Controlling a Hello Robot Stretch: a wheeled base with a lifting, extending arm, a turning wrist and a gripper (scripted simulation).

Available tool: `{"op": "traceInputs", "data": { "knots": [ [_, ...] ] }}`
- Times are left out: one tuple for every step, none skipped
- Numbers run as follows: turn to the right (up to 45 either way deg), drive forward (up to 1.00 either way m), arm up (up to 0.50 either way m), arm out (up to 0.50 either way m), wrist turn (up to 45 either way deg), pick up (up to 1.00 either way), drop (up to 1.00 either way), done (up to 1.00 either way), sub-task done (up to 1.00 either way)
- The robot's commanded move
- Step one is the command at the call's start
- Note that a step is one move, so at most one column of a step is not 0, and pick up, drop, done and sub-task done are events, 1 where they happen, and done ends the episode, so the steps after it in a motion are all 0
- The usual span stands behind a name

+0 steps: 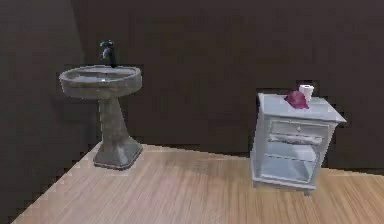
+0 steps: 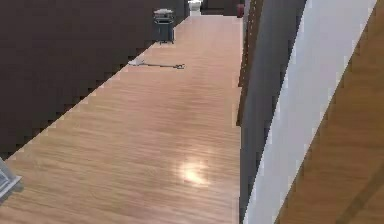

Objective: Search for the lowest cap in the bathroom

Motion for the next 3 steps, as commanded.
{"op": "traceInputs", "data": {
  "knots": [
    [45.0, 0.0, 0.0, 0.0, 0.0, 0.0, 0.0, 0.0, 0.0],
    [12.0, 0.0, 0.0, 0.0, 0.0, 0.0, 0.0, 0.0, 0.0],
    [0.0, 0.3, 0.0, 0.0, 0.0, 0.0, 0.0, 0.0, 0.0]
  ]
}}
